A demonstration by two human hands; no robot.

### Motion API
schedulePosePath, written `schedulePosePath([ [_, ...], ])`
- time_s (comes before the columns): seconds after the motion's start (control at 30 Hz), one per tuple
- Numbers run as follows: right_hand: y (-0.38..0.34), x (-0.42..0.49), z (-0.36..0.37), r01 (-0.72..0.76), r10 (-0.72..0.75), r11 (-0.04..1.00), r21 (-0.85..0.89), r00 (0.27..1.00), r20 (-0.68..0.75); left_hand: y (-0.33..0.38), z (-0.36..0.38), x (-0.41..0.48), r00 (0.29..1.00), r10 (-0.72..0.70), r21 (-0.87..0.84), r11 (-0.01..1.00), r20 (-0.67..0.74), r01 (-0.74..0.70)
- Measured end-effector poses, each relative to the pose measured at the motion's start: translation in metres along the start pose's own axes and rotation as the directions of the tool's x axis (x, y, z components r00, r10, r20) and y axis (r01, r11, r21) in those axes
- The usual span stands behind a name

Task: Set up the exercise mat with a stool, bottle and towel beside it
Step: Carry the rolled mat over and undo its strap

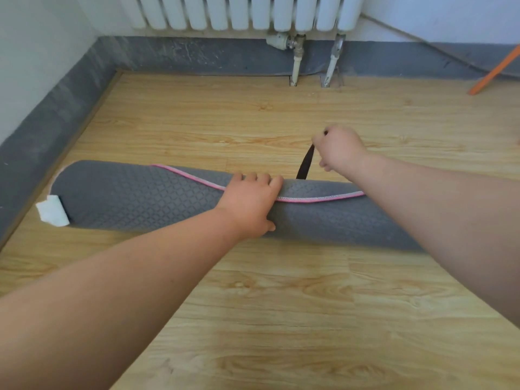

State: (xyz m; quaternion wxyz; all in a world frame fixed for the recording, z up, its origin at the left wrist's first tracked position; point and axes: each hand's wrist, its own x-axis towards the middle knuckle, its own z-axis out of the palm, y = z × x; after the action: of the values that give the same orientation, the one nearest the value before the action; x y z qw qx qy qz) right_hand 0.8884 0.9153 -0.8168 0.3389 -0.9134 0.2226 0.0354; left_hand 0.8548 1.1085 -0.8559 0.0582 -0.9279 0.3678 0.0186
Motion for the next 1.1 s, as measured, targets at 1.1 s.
schedulePosePath([
  [1.1, -0.052, 0.020, -0.037, -0.035, 0.104, 0.853, 0.521, 0.989, -0.104, -0.026, -0.021, 0.045, 0.905, -0.400, -0.504, 0.817, -0.143, 0.281],
])
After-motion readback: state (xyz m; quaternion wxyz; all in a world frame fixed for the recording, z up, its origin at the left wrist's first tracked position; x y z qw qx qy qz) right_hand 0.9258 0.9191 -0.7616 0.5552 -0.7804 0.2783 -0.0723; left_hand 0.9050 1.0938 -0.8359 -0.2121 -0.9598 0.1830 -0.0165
